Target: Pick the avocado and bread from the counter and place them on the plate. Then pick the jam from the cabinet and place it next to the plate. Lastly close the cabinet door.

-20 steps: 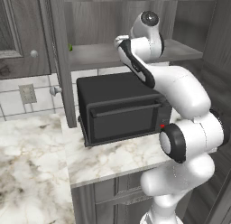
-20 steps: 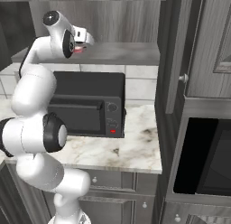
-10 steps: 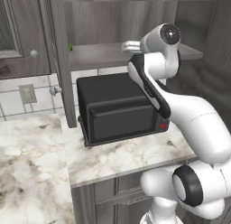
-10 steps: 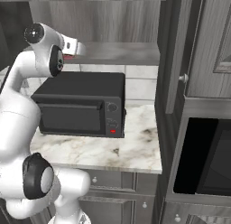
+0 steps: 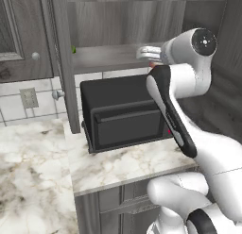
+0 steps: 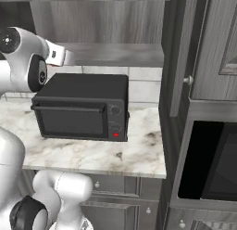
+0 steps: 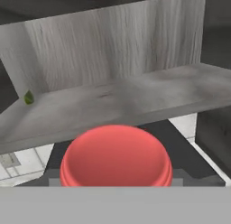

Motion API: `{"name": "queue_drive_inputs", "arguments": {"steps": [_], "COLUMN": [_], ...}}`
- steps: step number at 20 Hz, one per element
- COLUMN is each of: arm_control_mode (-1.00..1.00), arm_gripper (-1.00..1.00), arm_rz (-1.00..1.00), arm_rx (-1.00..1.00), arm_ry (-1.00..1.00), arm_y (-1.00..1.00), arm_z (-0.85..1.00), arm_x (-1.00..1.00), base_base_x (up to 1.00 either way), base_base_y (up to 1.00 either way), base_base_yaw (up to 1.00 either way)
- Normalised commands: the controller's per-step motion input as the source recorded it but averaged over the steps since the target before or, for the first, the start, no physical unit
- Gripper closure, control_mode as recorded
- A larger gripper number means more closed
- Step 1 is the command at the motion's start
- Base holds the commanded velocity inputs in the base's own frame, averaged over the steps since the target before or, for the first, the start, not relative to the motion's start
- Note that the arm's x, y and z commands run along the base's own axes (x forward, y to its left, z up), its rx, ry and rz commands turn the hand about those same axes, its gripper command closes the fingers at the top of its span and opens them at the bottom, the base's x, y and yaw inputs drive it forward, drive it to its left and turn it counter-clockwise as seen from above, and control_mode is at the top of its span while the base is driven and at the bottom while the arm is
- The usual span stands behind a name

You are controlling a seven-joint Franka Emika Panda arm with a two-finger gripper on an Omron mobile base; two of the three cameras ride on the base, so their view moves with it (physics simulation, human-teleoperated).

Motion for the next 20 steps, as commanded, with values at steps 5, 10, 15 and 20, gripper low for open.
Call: {"name": "queue_drive_inputs", "arguments": {"steps": [5, 10, 15, 20], "arm_control_mode": [-1.0, -1.0, -1.0, -1.0], "arm_gripper": [1.0, 1.0, 1.0, 1.0], "arm_rz": [0.01, 0.05, 0.07, 0.08], "arm_rx": [0.01, 0.0, 0.0, 0.0], "arm_ry": [-0.02, 0.0, 0.0, 0.0], "arm_y": [-0.23, -0.14, -0.04, 0.0], "arm_z": [0.0, 0.0, -0.05, -0.13], "arm_x": [-1.0, -0.95, -0.8, -0.44], "base_base_x": [0.0, 0.0, 0.0, 0.0], "base_base_y": [0.0, 0.0, 0.0, 0.0], "base_base_yaw": [0.0, 0.0, 0.0, 0.0]}}
